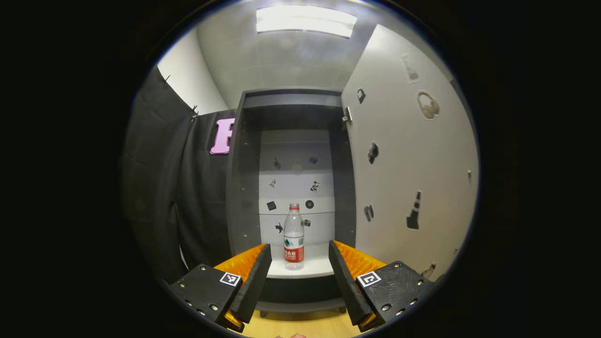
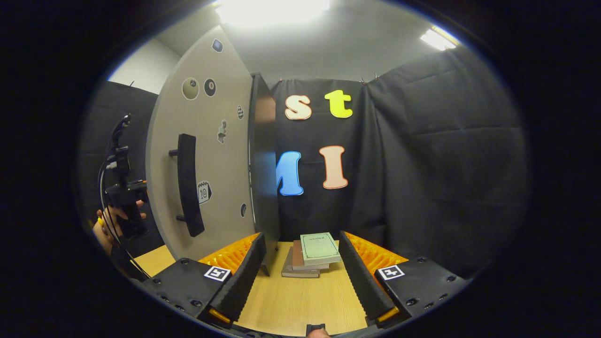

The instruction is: Open the cabinet door with the right hand, grasp the bottle in the cabinet with the left hand and place it on the coaster, then close the cabinet door with the right hand.

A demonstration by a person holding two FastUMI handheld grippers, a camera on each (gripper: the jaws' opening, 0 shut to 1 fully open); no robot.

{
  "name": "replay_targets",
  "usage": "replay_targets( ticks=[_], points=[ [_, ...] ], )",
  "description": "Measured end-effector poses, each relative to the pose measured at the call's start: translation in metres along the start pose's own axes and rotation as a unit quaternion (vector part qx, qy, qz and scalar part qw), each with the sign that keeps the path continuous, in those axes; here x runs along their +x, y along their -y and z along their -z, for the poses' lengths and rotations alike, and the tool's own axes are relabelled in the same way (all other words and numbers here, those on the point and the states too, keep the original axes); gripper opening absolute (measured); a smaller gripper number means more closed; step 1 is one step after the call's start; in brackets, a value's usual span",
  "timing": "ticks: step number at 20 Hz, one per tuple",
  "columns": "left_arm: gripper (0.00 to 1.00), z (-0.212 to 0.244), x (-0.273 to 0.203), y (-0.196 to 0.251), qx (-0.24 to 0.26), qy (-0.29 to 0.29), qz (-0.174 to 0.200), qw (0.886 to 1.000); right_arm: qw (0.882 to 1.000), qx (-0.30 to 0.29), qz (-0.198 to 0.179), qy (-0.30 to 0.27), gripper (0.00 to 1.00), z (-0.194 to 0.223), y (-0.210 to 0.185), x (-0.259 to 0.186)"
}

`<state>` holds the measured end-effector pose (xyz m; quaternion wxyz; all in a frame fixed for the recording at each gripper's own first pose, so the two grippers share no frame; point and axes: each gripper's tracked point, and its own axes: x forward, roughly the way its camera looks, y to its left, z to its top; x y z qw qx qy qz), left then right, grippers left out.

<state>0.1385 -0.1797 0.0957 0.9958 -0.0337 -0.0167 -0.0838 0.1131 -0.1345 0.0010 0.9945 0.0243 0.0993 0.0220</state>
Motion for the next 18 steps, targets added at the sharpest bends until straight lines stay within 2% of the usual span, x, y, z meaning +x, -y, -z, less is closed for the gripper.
replay_targets(
  ticks=[9, 18],
  points=[
    [0.71, -0.014, 0.097, -0.019, -0.007, 0.01, 0.034, 0.999, 0.997, 0.0, 0.07, -0.017, 0.98, 0.005, 0.012, 0.026],
    [0.7, 0.035, 0.187, -0.012, 0.011, -0.027, 0.071, 0.997, 0.99, 0.014, 0.136, -0.032, 0.98, 0.019, 0.025, 0.043]
  ],
)
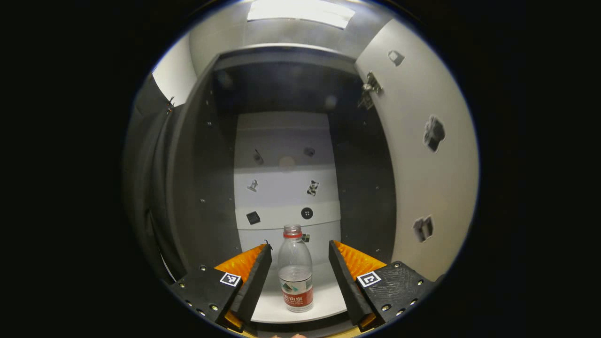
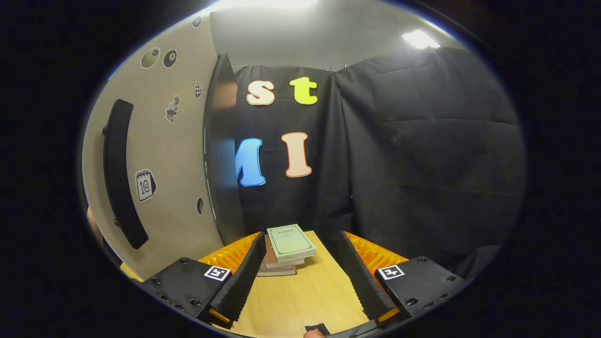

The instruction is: Open the cabinet door with the right hand, grasp the bottle in the cabinet with the left hand and place it on the coaster, then close the cabinet door with the right hand.

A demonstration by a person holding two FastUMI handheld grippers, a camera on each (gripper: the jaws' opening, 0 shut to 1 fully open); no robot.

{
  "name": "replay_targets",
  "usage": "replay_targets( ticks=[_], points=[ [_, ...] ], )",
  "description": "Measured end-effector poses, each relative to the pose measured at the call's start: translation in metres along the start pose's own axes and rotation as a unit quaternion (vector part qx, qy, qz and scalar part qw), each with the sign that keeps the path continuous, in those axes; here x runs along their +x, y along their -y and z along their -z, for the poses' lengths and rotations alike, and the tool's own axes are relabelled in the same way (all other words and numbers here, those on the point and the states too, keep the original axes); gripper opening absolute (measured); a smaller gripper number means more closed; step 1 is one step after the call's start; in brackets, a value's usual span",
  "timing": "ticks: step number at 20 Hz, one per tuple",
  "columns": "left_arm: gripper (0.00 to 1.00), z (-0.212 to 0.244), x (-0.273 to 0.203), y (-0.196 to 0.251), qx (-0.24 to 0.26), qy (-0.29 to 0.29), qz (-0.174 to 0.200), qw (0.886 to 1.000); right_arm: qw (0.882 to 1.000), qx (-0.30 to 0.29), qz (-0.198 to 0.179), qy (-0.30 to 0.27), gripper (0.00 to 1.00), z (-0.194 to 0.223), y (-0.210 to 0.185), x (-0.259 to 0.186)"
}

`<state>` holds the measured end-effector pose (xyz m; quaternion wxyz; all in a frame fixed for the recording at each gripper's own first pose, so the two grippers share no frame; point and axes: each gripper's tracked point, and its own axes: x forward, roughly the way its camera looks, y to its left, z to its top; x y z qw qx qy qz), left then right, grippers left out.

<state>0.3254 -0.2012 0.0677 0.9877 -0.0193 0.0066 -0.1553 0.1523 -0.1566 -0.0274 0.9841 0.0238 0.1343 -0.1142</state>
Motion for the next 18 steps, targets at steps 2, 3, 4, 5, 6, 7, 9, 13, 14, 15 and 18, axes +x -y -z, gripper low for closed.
replay_targets(
  ticks=[2, 3, 4, 5, 6, 7, 9, 13, 14, 15, 18],
  points=[
    [0.71, 0.01, 0.014, -0.005, 0.002, -0.009, 0.002, 1.0, 1.0, 0.001, 0.012, -0.004, 0.98, 0.002, 0.001, 0.003],
    [0.71, 0.015, 0.021, -0.006, 0.005, -0.013, 0.001, 1.0, 1.0, 0.004, 0.016, -0.005, 0.98, 0.004, 0.002, 0.004],
    [0.71, 0.02, 0.028, -0.007, 0.007, -0.016, 0.001, 1.0, 1.0, 0.005, 0.02, -0.008, 0.98, 0.006, 0.003, 0.005],
    [0.71, 0.023, 0.033, -0.008, 0.009, -0.019, 0.0, 1.0, 1.0, 0.007, 0.024, -0.01, 0.98, 0.007, 0.004, 0.007],
    [0.71, 0.028, 0.038, -0.01, 0.011, -0.023, -0.001, 1.0, 1.0, 0.007, 0.027, -0.013, 0.98, 0.009, 0.005, 0.008],
    [0.71, 0.031, 0.042, -0.011, 0.011, -0.026, -0.003, 1.0, 0.999, 0.007, 0.029, -0.016, 0.98, 0.011, 0.005, 0.009],
    [0.71, 0.034, 0.045, -0.011, 0.009, -0.028, -0.005, 1.0, 0.999, 0.004, 0.032, -0.017, 0.98, 0.012, 0.004, 0.011],
    [0.6, 0.029, 0.044, -0.011, 0.003, -0.018, -0.001, 1.0, 0.999, -0.002, 0.033, -0.015, 0.98, 0.011, 0.006, 0.014],
    [0.6, 0.026, 0.042, -0.012, 0.003, -0.014, -0.003, 1.0, 0.999, -0.001, 0.031, -0.015, 0.98, 0.01, 0.006, 0.014],
    [0.6, 0.021, 0.038, -0.013, 0.002, -0.008, -0.005, 1.0, 1.0, 0.001, 0.027, -0.013, 0.98, 0.008, 0.005, 0.014],
    [0.61, 0.006, 0.017, -0.02, -0.004, 0.007, -0.011, 1.0, 1.0, 0.006, 0.015, -0.008, 0.98, 0.005, 0.006, 0.015]
  ],
)
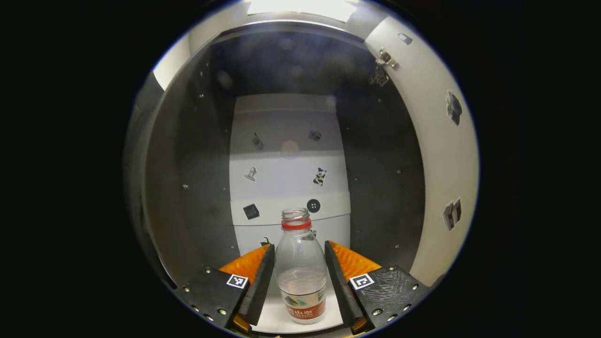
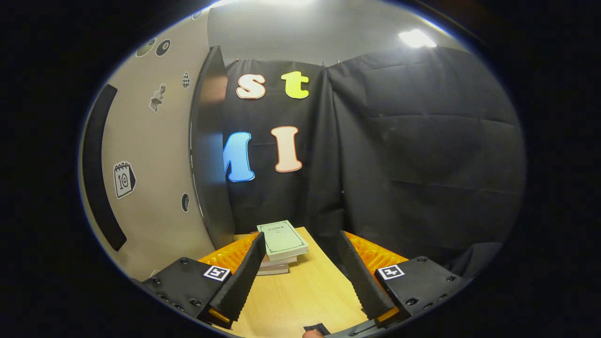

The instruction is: Open the cabinet door with the right hand, grasp the bottle in the cabinet with the left hand and place it on the coaster, then close the cabinet door with the right hand.

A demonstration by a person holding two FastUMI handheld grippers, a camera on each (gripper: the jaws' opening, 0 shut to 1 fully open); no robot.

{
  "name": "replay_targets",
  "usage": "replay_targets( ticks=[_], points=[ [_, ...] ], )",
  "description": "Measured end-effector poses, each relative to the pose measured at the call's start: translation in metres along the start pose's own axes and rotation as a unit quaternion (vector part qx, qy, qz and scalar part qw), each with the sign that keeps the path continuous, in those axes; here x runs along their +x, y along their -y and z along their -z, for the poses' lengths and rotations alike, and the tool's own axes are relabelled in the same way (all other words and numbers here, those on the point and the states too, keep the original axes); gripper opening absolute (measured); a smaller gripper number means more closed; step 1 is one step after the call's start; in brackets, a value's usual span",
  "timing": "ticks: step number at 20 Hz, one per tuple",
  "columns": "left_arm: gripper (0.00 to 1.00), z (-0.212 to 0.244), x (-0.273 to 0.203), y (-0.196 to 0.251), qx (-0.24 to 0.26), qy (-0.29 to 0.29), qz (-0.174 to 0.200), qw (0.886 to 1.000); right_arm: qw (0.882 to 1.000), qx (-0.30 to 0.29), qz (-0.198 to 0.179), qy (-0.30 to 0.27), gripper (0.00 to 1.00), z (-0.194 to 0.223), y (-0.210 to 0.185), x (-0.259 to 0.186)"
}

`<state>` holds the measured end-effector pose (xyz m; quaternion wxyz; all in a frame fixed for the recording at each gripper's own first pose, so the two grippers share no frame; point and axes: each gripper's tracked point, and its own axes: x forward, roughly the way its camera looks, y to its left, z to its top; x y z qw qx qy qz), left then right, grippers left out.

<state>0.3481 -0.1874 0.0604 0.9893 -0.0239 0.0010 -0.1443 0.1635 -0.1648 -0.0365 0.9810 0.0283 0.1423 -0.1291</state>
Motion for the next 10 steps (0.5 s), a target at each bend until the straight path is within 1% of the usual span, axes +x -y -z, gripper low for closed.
replay_targets(
  ticks=[1, 2, 5, 6, 7, 8, 10],
  points=[
    [0.59, -0.005, -0.01, -0.003, -0.003, 0.003, -0.004, 1.0, 1.0, 0.0, -0.005, 0.001, 0.98, -0.001, -0.001, -0.001],
    [0.61, -0.009, -0.021, -0.007, -0.006, 0.007, -0.007, 1.0, 1.0, 0.001, -0.011, 0.001, 0.98, -0.001, -0.001, -0.002],
    [0.61, -0.014, -0.052, -0.021, -0.008, 0.009, -0.023, 1.0, 1.0, 0.0, -0.032, 0.002, 0.98, -0.002, -0.004, -0.004],
    [0.58, -0.015, -0.064, -0.027, -0.008, 0.008, -0.03, 1.0, 0.999, -0.001, -0.038, 0.002, 0.98, -0.001, -0.005, -0.006],
    [0.6, -0.014, -0.075, -0.033, -0.009, 0.007, -0.037, 0.999, 0.999, -0.002, -0.045, 0.002, 0.98, -0.001, -0.007, -0.007],
    [0.58, -0.013, -0.086, -0.038, -0.01, 0.005, -0.044, 0.999, 0.999, -0.002, -0.053, 0.001, 0.98, 0.0, -0.009, -0.009],
    [0.61, -0.008, -0.109, -0.048, -0.013, -0.001, -0.056, 0.998, 0.998, -0.003, -0.069, 0.001, 0.98, 0.001, -0.013, -0.014]
  ],
)
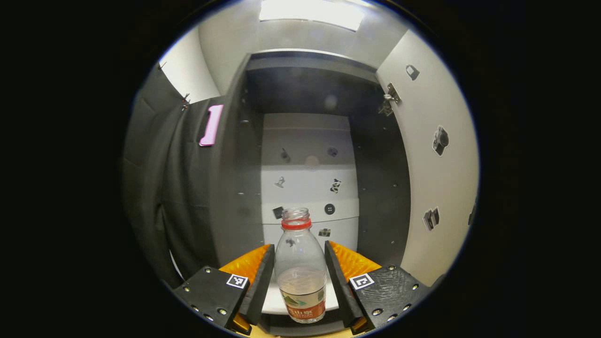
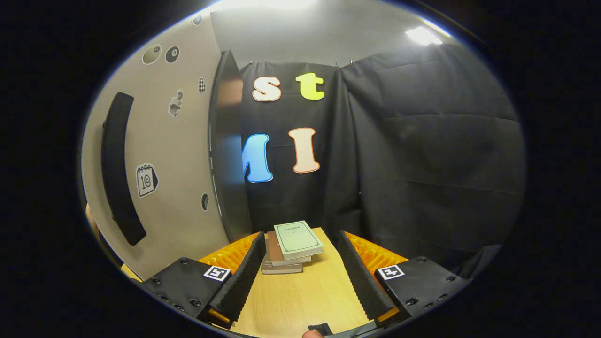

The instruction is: Open the cabinet door with the right hand, grasp the bottle in the cabinet with the left hand and place it on the coaster, then close the cabinet door with the right hand.

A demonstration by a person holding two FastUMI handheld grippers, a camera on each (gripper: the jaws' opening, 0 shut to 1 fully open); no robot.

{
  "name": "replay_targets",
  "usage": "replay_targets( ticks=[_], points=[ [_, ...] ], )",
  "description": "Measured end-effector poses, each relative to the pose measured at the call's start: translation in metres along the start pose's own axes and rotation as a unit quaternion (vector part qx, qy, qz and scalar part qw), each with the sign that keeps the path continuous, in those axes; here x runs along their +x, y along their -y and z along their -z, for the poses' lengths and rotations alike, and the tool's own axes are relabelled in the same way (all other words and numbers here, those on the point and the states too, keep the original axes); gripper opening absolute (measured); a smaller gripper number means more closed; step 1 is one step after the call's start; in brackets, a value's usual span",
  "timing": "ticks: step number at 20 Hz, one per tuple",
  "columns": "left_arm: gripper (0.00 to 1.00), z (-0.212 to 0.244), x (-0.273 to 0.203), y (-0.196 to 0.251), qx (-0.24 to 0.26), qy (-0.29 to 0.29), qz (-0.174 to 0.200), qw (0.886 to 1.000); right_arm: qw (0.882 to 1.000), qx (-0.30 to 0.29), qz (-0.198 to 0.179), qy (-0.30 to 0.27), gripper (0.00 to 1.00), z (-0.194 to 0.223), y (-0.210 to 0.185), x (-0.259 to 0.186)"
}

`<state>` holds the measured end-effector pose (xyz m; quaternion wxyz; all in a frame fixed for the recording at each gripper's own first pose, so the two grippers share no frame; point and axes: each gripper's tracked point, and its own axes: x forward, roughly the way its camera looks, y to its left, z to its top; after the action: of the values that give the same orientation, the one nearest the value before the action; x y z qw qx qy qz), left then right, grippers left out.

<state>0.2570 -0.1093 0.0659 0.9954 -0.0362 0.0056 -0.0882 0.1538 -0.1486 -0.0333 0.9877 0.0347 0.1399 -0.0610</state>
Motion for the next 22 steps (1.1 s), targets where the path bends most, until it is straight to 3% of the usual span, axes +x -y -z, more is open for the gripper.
replay_targets(
  ticks=[13, 22],
  points=[
    [0.58, 0.078, -0.133, -0.067, -0.023, -0.035, -0.059, 0.997, 0.999, 0.001, -0.036, 0.004, 1.0, 0.006, -0.011, -0.029],
    [0.61, 0.193, -0.179, -0.085, -0.036, -0.065, -0.082, 0.994, 0.999, -0.014, -0.027, 0.008, 0.98, 0.009, -0.009, -0.031]
  ],
)
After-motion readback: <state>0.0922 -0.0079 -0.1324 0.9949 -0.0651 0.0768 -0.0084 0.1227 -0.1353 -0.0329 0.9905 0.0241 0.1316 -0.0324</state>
